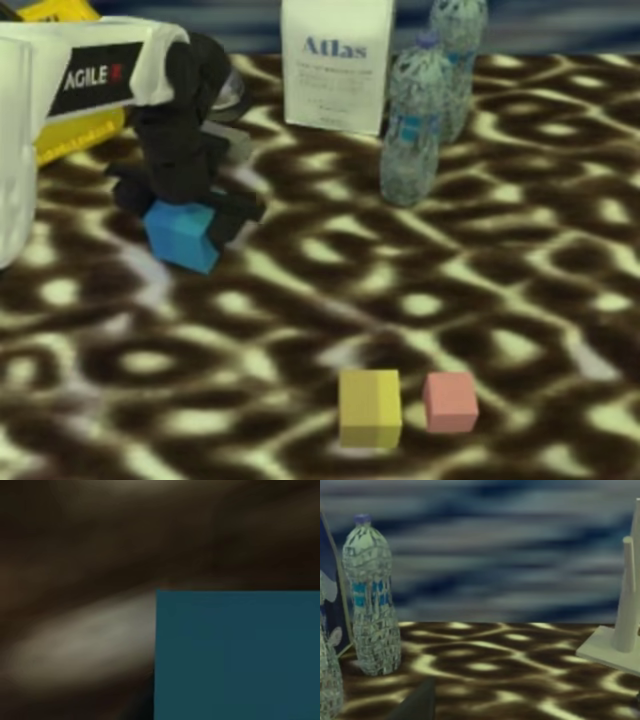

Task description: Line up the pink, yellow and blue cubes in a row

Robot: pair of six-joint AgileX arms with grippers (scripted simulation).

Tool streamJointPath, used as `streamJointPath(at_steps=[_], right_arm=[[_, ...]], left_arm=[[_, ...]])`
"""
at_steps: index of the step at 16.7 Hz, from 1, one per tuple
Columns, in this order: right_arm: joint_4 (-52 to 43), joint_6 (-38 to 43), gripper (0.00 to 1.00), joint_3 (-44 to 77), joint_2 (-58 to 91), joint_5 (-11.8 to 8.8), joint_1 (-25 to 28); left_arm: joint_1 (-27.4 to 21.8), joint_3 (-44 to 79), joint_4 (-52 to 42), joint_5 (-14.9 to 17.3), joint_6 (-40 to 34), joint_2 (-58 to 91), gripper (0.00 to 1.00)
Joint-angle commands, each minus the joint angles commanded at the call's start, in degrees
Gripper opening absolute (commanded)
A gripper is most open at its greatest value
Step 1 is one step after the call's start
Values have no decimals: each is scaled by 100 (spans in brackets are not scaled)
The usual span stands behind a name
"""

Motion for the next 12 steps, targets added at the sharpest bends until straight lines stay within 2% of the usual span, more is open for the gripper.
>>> streamJointPath(at_steps=[6, 12], right_arm=[[0, 0, 100, 0, 0, 0, 0], [0, 0, 100, 0, 0, 0, 0]], left_arm=[[94, 687, -1116, -5, -11, -382, 0], [16, 648, -1145, -8, -80, -479, 0]])
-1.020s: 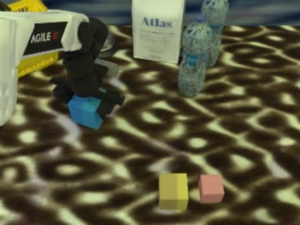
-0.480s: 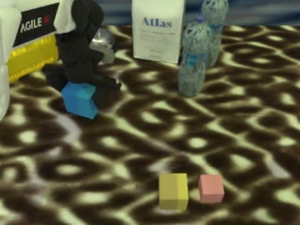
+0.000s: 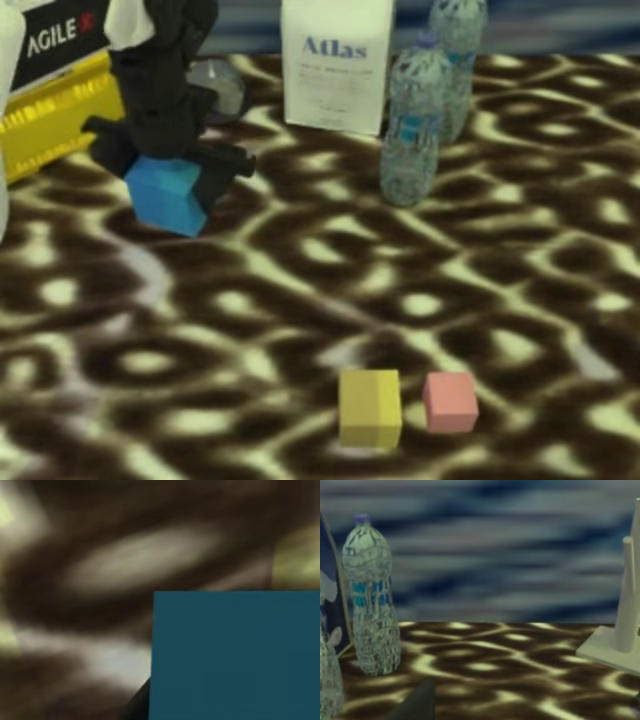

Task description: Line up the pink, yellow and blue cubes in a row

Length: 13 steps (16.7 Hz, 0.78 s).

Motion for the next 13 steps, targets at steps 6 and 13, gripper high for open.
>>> streamJointPath(at_steps=[6, 13], right_arm=[[0, 0, 100, 0, 0, 0, 0], [0, 0, 100, 0, 0, 0, 0]], left_arm=[[-791, -1535, 381, -16, -1588, -1138, 0], [-2042, -4069, 988, -35, -4134, -2950, 0]])
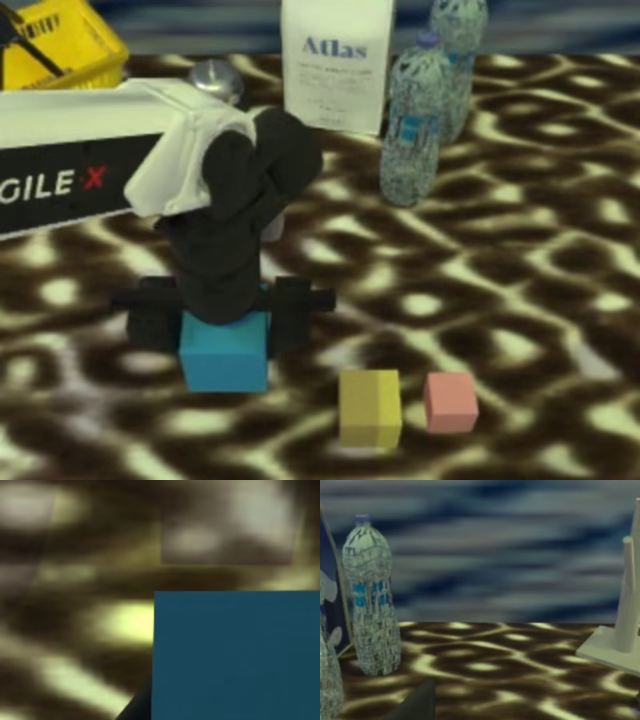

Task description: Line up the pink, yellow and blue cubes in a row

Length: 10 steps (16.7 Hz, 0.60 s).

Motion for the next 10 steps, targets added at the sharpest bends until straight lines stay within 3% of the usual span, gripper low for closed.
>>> streamJointPath(at_steps=[3, 10], right_arm=[[0, 0, 100, 0, 0, 0, 0], [0, 0, 100, 0, 0, 0, 0]], left_arm=[[-226, -335, 129, -10, -339, -332, 0], [-192, -459, 342, -11, -327, -217, 0]])
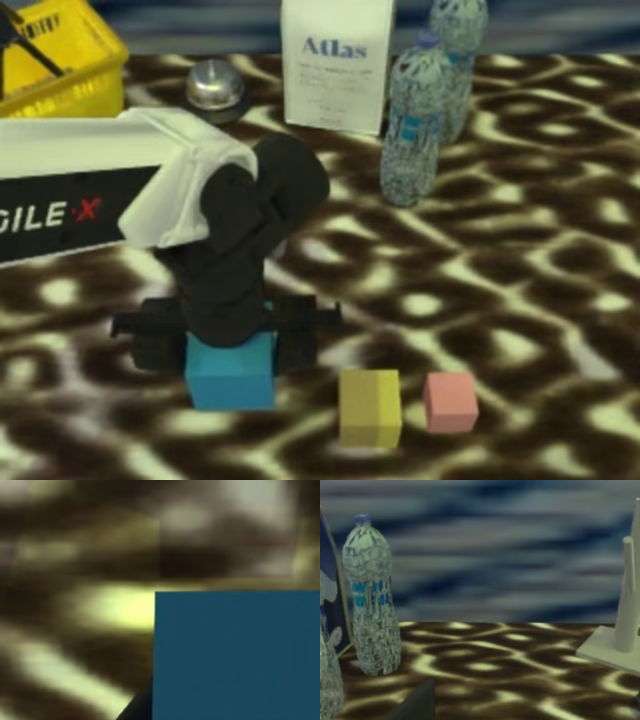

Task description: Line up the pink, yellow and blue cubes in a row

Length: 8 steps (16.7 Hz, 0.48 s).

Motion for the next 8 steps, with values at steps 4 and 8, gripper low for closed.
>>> streamJointPath(at_steps=[4, 8], right_arm=[[0, 0, 100, 0, 0, 0, 0], [0, 0, 100, 0, 0, 0, 0]], left_arm=[[5, -458, 863, 7, -4, 372, 0], [-20, -735, 1374, 4, 13, 611, 0]])
